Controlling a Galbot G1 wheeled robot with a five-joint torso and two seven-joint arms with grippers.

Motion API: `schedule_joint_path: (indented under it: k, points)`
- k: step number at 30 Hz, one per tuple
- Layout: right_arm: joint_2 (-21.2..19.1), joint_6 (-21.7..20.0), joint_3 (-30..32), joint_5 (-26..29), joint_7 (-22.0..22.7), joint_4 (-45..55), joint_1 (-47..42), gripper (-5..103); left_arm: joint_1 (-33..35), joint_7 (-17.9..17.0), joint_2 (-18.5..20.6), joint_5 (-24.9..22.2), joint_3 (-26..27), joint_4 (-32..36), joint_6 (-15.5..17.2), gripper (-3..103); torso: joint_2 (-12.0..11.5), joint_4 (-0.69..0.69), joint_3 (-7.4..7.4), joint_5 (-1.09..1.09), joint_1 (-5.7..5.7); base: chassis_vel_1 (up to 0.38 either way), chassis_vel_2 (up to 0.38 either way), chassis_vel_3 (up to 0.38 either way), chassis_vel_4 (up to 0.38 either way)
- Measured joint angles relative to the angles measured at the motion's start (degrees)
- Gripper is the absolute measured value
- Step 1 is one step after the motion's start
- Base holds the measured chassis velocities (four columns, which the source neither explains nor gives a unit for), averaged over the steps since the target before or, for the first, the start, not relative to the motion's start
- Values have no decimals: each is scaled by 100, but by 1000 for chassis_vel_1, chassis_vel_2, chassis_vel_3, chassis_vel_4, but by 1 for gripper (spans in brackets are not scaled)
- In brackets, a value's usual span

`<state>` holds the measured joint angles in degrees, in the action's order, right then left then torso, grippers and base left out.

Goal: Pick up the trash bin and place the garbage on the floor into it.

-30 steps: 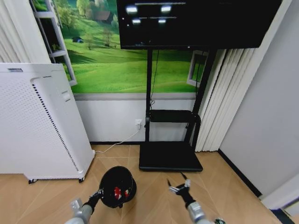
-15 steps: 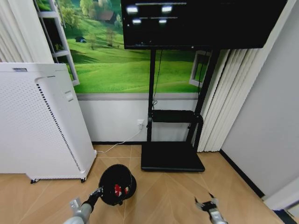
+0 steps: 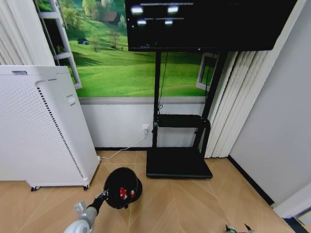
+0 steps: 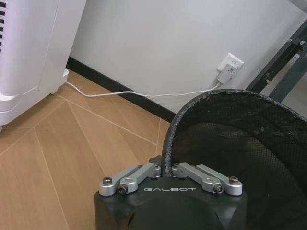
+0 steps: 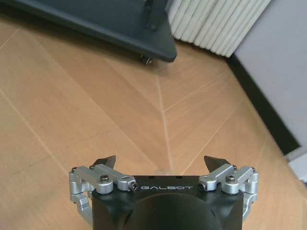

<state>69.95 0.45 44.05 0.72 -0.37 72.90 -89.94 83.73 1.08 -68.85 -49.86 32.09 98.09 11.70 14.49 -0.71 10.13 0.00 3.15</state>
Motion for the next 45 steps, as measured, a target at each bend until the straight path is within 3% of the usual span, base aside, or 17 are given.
schedule_joint_path:
  k: [13, 33, 37, 39, 41, 44, 45]
  points:
    - [-95, 7, -396, -37, 35, -1461, 734, 96, 81, -6, -13, 18, 66, 50, 0, 3, 0, 0, 0, 0, 0, 0, 0, 0, 0]
    - [-57, -450, -267, -166, 367, -2007, 950, 94, 214, 67, -66, 51, 122, 182, -35, 3, 0, 0, 0, -1, 0, 0, 0, 0, 0]
    - [-7, -463, -276, -315, 417, -2103, 988, 86, 225, 80, -50, 41, 146, 221, -43, 3, 0, 0, 0, 1, 0, 0, 0, 0, 0]
    - [30, -532, -297, -338, 452, -2123, 1021, 71, 254, 104, -35, 40, 169, 248, -52, 3, 0, 0, 0, 1, 0, 0, 0, 0, 0]
    - [29, -571, -304, -316, 449, -2097, 1021, 71, 260, 109, -31, 40, 177, 248, -55, 3, 0, 0, 0, 0, 0, 0, 0, 0, 0]
    - [19, -655, -335, -210, 445, -2006, 1045, 55, 270, 128, -17, 36, 213, 244, -71, 3, 0, 0, 0, 0, 0, 0, 0, 0, 0]
    - [19, -655, -335, -210, 445, -2006, 1045, 55, 270, 128, -17, 36, 213, 244, -71, 3, 0, 0, 0, 0, 0, 0, 0, 0, 0]
